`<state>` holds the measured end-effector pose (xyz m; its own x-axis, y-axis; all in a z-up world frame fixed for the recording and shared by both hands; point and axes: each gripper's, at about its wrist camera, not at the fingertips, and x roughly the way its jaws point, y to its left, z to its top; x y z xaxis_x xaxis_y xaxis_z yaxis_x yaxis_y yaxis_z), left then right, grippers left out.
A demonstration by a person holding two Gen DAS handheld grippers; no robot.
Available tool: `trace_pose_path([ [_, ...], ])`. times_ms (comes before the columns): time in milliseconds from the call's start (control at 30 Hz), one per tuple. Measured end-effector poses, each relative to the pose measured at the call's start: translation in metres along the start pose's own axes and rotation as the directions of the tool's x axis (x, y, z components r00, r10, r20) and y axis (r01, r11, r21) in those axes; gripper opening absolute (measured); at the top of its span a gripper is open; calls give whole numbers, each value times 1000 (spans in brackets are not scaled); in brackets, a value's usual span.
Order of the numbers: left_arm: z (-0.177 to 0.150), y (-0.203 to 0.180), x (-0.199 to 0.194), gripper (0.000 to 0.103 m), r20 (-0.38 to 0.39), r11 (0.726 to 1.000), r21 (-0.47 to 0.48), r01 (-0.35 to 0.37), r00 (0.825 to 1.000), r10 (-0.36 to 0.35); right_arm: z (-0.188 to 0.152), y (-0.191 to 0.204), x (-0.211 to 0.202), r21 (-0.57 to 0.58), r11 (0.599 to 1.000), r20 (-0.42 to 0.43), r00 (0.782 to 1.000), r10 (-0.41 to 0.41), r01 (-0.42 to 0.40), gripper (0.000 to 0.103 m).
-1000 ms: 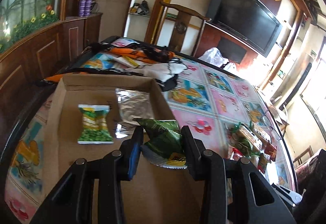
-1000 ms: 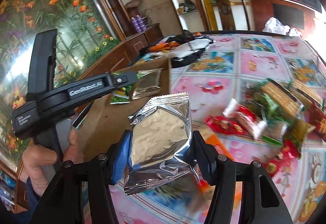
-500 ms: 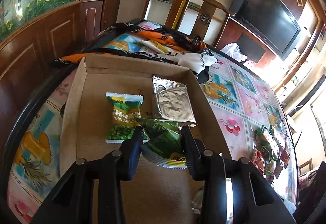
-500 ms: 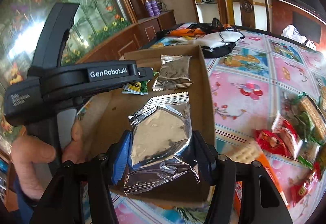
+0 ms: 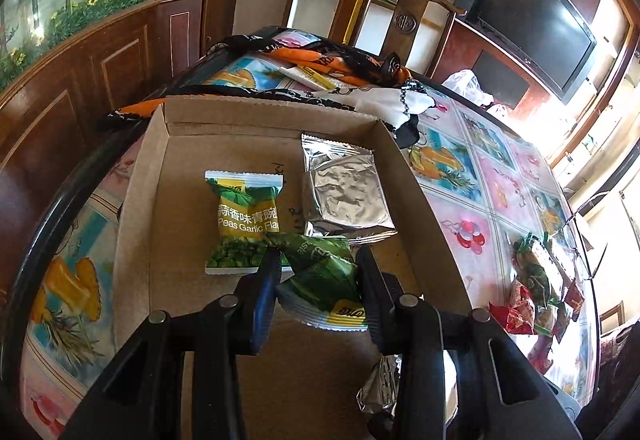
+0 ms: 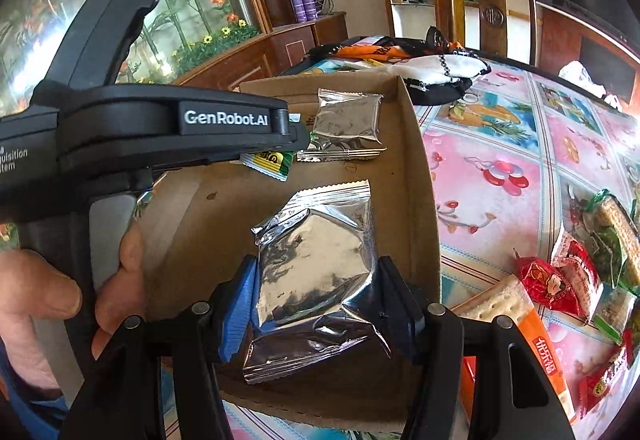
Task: Organize snacks
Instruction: 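Carry the green packet in the left tool while the right tool carries the silver packet to the box, then open the left tool inside the box while the right tool releases the silver packet there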
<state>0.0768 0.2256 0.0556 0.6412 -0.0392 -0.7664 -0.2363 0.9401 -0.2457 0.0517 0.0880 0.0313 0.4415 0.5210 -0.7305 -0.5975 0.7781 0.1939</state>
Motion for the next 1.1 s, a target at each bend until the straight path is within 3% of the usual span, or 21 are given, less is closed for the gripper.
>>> trace_pose_path([
  [767,-1,-3,0,37,8,1000,10,3,1000,-3,-6,6,2,-42,999,-8,1000,-11,11,64],
  [1100,0,-4,-4,48,21,1000,12,7,1000,-7,-6,8,-1,-35,999,-15,1000,-7,6,65],
])
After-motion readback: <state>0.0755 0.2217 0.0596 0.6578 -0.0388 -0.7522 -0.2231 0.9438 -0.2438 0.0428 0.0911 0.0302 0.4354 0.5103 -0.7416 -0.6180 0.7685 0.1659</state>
